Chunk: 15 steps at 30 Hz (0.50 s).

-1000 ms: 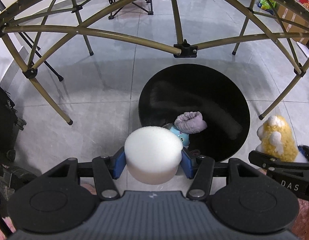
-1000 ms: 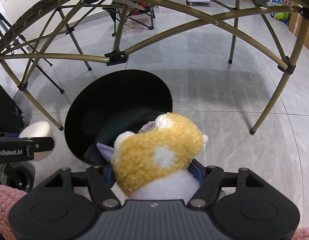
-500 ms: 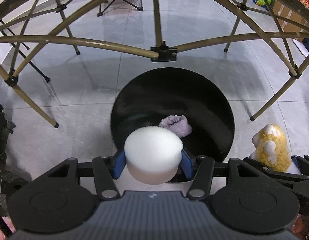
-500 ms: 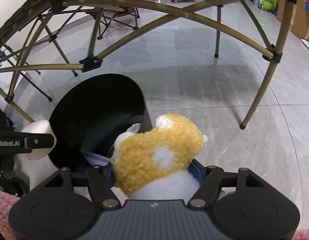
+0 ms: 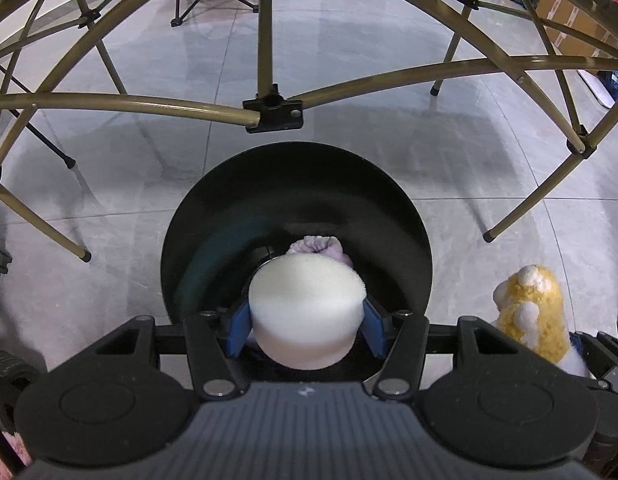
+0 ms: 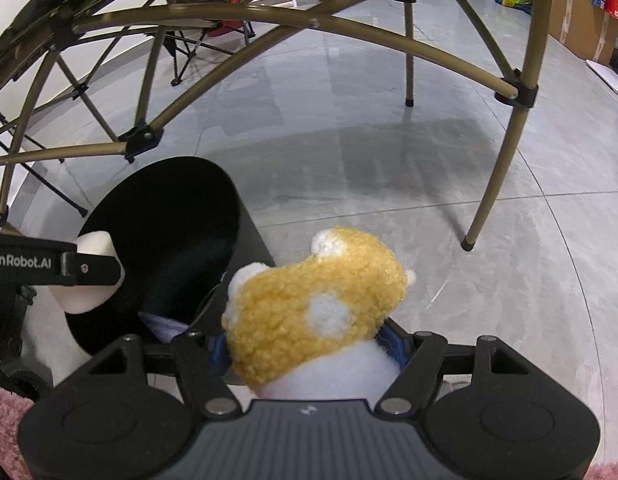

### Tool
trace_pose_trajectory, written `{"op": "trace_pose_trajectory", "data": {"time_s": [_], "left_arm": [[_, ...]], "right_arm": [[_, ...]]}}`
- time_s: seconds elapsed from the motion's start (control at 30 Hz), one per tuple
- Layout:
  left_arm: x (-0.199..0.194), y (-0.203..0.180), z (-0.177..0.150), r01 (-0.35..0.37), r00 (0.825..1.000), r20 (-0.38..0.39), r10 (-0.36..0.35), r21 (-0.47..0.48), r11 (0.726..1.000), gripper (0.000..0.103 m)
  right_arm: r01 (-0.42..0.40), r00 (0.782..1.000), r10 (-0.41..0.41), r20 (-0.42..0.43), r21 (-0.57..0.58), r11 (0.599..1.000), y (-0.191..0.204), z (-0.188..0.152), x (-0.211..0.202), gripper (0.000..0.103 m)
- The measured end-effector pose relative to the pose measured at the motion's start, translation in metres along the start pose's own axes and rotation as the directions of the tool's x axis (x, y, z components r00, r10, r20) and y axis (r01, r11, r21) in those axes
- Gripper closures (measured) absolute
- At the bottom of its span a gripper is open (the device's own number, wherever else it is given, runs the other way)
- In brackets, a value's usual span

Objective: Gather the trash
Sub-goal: 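Open the left tool over the bin to drop the foam cylinder, then move the right tool over the bin and open it to drop the hamster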

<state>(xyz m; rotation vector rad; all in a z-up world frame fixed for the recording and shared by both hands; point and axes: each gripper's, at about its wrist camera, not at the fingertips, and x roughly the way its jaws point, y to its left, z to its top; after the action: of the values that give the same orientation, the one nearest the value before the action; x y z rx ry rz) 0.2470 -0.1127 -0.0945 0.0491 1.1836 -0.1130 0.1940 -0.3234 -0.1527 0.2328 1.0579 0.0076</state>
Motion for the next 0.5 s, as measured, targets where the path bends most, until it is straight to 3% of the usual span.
{"op": "trace_pose_trajectory", "data": {"time_s": [0.17, 0.23, 0.3, 0.37, 0.5], "left_arm": [[0.0052, -0.0028, 0.0042, -0.023, 1.0, -0.014, 0.023, -0.014, 1.0, 0.039], [0.0067, -0.0021, 0.0051, -0.038, 0.999, -0.015, 0.037, -0.024, 0.999, 0.027], [0.0056, -0.0018, 0.0043, -0.059, 0.998, -0.011, 0.059, -0.033, 0.998, 0.008], [0.0057, -0.0007, 0.0046, -0.067, 0.998, -0.008, 0.067, -0.041, 0.997, 0.002], [0.0078, 0.0008, 0.0052, -0.074, 0.997, -0.021, 0.073, -0.045, 0.996, 0.0]], "right_arm": [[0.007, 1.0, -0.006, -0.006, 0.015, 1.0, -0.0066, -0.0011, 0.0015, 0.034], [0.008, 1.0, -0.007, -0.008, 0.017, 1.0, -0.0083, -0.0011, 0.0022, 0.034], [0.01, 1.0, -0.009, -0.011, 0.019, 1.0, -0.0086, -0.0011, 0.0032, 0.034], [0.011, 1.0, -0.01, -0.012, 0.019, 1.0, -0.0085, -0.0015, 0.0035, 0.034], [0.01, 1.0, -0.01, -0.01, 0.018, 1.0, -0.008, -0.0017, 0.0029, 0.034]]}}
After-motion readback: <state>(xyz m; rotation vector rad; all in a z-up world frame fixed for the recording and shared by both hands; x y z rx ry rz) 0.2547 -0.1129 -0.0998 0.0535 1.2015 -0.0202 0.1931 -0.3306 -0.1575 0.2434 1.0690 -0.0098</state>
